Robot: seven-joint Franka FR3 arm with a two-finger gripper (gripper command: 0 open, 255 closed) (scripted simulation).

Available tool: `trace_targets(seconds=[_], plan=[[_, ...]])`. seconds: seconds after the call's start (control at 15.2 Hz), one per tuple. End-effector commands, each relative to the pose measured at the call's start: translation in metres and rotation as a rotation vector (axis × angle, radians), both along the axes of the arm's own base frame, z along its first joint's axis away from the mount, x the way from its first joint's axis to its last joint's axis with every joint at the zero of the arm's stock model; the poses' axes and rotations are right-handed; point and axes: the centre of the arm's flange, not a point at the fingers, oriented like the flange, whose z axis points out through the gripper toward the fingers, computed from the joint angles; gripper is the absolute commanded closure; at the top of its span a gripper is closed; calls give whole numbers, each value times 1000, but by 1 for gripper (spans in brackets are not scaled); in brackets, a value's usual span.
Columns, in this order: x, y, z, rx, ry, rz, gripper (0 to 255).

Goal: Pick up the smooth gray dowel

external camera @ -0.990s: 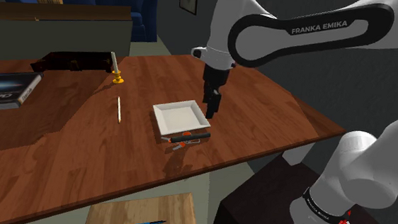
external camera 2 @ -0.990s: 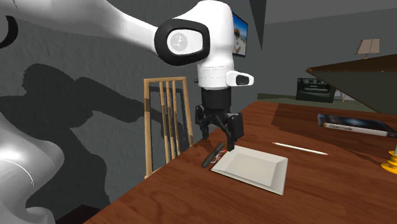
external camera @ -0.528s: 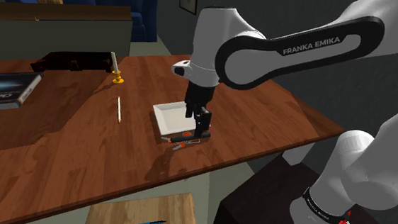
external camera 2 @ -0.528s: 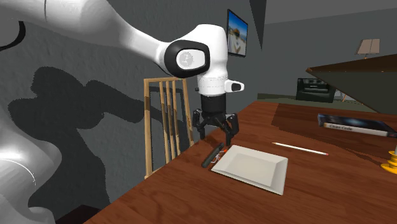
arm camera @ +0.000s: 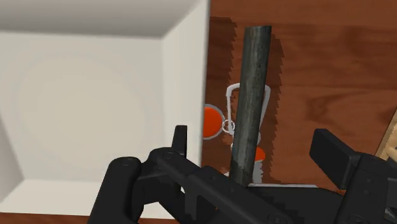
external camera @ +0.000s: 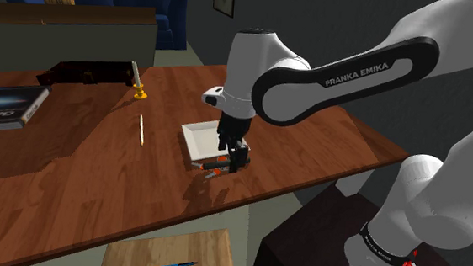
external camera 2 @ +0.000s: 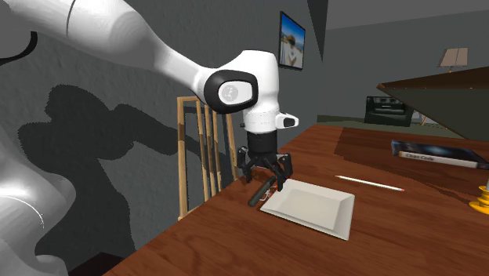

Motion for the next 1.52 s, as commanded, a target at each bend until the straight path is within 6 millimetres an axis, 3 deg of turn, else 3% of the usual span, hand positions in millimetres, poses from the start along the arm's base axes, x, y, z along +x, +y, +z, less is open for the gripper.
trace_targets(seconds=[0.0,0.59,1.45], plan=[[0,0,-1,0,-1,0,255],[0,0,-1,0,-1,0,255],[0,0,67,0,-1,0,255]])
